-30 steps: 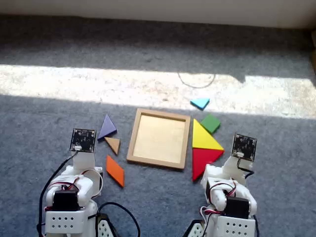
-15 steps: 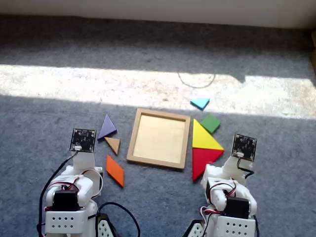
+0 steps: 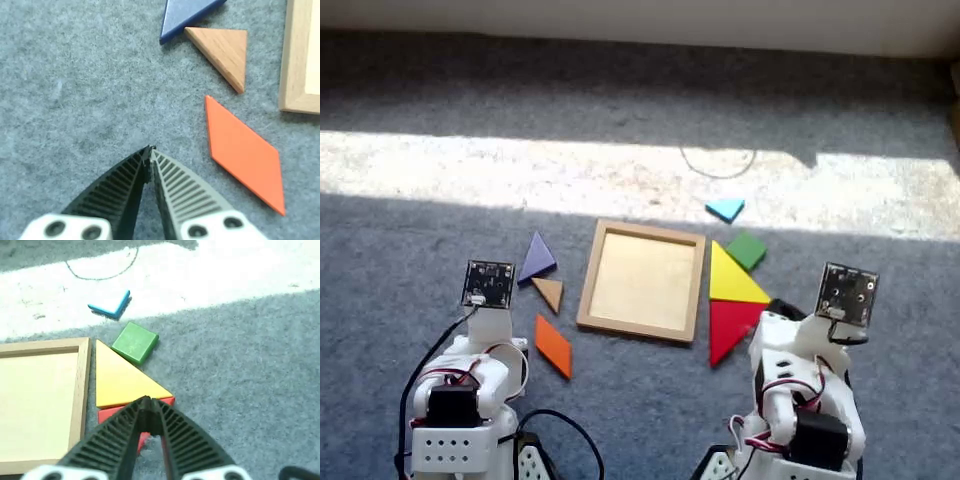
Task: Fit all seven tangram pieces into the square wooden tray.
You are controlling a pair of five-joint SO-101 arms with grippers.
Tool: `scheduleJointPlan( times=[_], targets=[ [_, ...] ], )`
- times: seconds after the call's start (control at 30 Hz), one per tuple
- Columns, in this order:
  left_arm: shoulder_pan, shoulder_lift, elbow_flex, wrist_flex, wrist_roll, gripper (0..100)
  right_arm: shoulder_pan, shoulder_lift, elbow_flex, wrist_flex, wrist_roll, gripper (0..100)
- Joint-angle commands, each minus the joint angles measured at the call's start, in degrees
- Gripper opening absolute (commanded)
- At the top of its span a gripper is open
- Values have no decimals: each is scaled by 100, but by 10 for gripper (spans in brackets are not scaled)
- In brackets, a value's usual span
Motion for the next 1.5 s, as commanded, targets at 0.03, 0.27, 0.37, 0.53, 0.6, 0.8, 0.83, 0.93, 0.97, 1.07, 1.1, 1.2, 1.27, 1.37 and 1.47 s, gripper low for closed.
scheduleJointPlan(
  times=[0.03,0.27,0.37,0.53,0.6,0.8,0.83,0.93,0.97,1.07,1.1,1.2,1.27,1.37,1.47],
  targets=[
    [-75,-224,110,18,-44,6,57,1429,-1279,-110,62,5],
    [-75,-224,110,18,-44,6,-295,3952,-2730,-198,70,9],
    [-75,-224,110,18,-44,6,-866,4646,-2782,-576,484,9],
    [-75,-224,110,18,-44,6,-1516,5455,-2782,-1200,1574,10],
    [-75,-224,110,18,-44,6,-1763,5727,-2791,-1200,1565,12],
    [-75,-224,110,18,-44,6,-2237,6642,-2826,-1182,1565,210],
    [-75,-224,110,18,-44,6,-2273,6800,-2826,-1191,1565,249],
    [-75,-224,110,18,-44,6,-2308,7257,-2835,-1209,1565,321],
    [-75,-224,110,18,-44,6,-2308,7415,-2870,-1226,1582,324],
    [-75,-224,110,18,-44,6,-2316,7925,-3169,-1323,1582,324],
    [-75,-224,110,18,-44,6,-2308,8110,-3257,-1332,1582,324],
    [-75,-224,110,18,-44,6,-2308,8708,-3609,-1332,1591,324],
    [-75,-224,110,18,-44,6,-2308,9077,-3881,-1332,1591,324],
    [-75,-224,110,18,-44,6,-2308,9578,-4251,-1332,1591,324],
    [-75,-224,110,18,-44,6,-2308,9974,-4514,-1305,1591,324]
  ],
)
